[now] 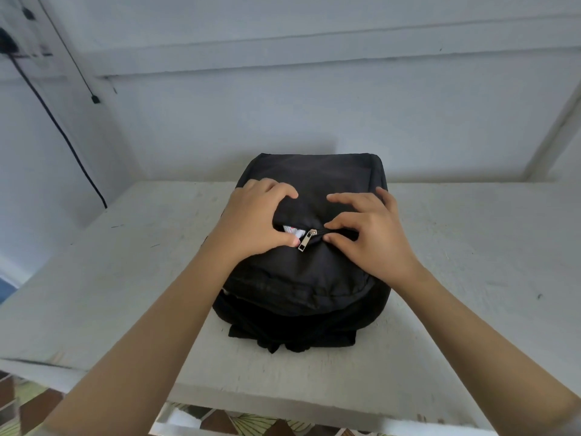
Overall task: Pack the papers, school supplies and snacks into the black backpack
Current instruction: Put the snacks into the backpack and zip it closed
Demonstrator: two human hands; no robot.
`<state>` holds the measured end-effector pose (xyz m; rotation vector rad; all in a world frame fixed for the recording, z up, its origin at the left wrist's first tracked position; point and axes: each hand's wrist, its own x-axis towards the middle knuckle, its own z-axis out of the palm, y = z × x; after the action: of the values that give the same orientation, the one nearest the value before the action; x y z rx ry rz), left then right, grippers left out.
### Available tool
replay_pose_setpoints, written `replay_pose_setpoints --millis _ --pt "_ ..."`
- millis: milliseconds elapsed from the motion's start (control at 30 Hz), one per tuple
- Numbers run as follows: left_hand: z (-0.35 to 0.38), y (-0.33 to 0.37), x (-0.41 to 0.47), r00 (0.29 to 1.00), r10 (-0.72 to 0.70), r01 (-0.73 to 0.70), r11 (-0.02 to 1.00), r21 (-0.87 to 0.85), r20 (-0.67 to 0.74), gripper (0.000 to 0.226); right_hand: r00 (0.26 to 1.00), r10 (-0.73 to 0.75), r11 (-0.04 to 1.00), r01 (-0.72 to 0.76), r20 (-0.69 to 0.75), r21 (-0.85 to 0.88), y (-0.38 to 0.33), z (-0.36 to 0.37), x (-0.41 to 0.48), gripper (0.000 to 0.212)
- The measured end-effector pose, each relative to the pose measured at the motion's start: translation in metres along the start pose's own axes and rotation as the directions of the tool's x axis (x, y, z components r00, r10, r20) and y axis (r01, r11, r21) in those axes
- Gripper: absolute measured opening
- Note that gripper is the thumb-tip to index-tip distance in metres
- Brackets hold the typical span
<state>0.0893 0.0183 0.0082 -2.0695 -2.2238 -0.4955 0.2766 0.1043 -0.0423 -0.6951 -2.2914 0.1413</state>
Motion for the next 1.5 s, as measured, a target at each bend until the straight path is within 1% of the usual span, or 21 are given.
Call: replay_pose_setpoints --millis 100,267,433,467,500,567,600,633,700,767,867,967,1067,1167,1200,1267,1333,1400,1500 --pt "0.001 -0.002 0.008 0.999 0.031 -0.031 0.999 0.031 0.014 0.075 1.0 0.004 1.0 -0.004 0.004 0.011 0.001 0.0 -0.001 0.011" --pt "0.002 -0.007 0.007 0.996 0.09 -0.09 0.995 -0.03 0.001 0.066 1.0 0.011 1.0 -0.011 0.009 0.013 0.002 0.0 0.0 0.011" --pt "0.005 -0.004 0.004 0.994 0.109 -0.109 0.994 -0.016 0.005 0.063 0.999 0.036 0.999 -0.037 0.019 0.034 0.004 0.0 0.001 0.012" --pt "0.006 -0.004 0.001 0.993 0.115 -0.115 0.993 -0.023 -0.008 0.059 0.999 0.037 0.999 -0.037 0.023 0.036 0.004 -0.001 0.002 0.011" --pt "0.008 -0.003 -0.002 0.99 0.129 -0.131 0.991 -0.041 -0.05 0.052 0.999 0.035 0.999 -0.036 0.026 0.035 0.003 -0.001 0.002 0.009" --pt "0.011 0.003 -0.009 0.969 0.16 -0.169 0.985 -0.032 -0.189 0.025 0.999 0.036 0.999 -0.037 0.024 0.04 0.003 -0.002 0.004 0.008" --pt "0.01 0.008 -0.012 0.962 0.16 -0.162 0.987 0.007 -0.223 0.018 0.999 0.041 0.998 -0.042 0.02 0.05 0.003 -0.003 0.005 0.008" --pt "0.01 0.013 -0.015 0.968 0.141 -0.132 0.99 0.058 -0.209 0.023 0.999 0.05 0.997 -0.051 0.016 0.066 0.003 -0.004 0.006 0.007" --pt "0.011 0.022 -0.015 0.993 0.065 -0.048 0.985 0.167 -0.1 0.033 0.998 0.067 0.993 -0.067 0.006 0.098 0.003 -0.004 0.007 0.007" --pt "0.011 0.028 -0.014 0.997 0.03 -0.015 0.973 0.232 -0.064 0.035 0.997 0.077 0.989 -0.074 -0.013 0.126 0.004 -0.003 0.008 0.007" --pt "0.013 0.033 -0.015 0.994 0.059 -0.036 0.97 0.241 -0.089 0.03 0.996 0.084 0.986 -0.079 -0.033 0.147 0.004 -0.003 0.007 0.009" --pt "0.014 0.033 -0.019 0.987 0.072 -0.047 0.984 0.174 -0.141 0.028 0.996 0.085 0.987 -0.08 -0.032 0.14 0.004 -0.004 0.007 0.009" --pt "0.011 0.028 -0.023 0.985 0.032 -0.018 0.996 0.086 -0.169 0.023 0.996 0.085 0.989 -0.082 -0.019 0.124 0.003 -0.005 0.005 0.008" --pt "0.003 0.018 -0.031 0.977 -0.022 0.036 0.997 0.063 -0.211 0.02 0.995 0.088 0.989 -0.082 -0.042 0.126 0.004 -0.007 0.005 0.008" --pt "-0.001 0.012 -0.035 0.973 -0.07 0.084 0.995 0.054 -0.22 0.019 0.994 0.094 0.988 -0.087 -0.052 0.131 0.004 -0.008 0.005 0.008" --pt "-0.008 -0.009 -0.044 0.951 -0.223 0.225 0.974 -0.013 -0.213 0.015 0.993 0.106 0.987 -0.098 -0.06 0.127 0.006 -0.01 0.004 0.008" --pt "-0.015 -0.032 -0.058 0.901 -0.371 0.351 0.928 -0.126 -0.223 0.013 0.993 0.113 0.99 -0.11 -0.035 0.093 0.006 -0.011 0.003 0.008" --pt "-0.019 -0.05 -0.07 0.864 -0.452 0.402 0.884 -0.238 -0.221 0.018 0.994 0.104 0.994 -0.105 0.028 0.038 0.001 -0.01 0.003 0.01" --pt "-0.018 -0.061 -0.075 0.861 -0.465 0.391 0.864 -0.318 -0.207 0.02 0.996 0.011 1.0 -0.01 0.093 -0.01 -0.012 -0.004 0.009 0.023"
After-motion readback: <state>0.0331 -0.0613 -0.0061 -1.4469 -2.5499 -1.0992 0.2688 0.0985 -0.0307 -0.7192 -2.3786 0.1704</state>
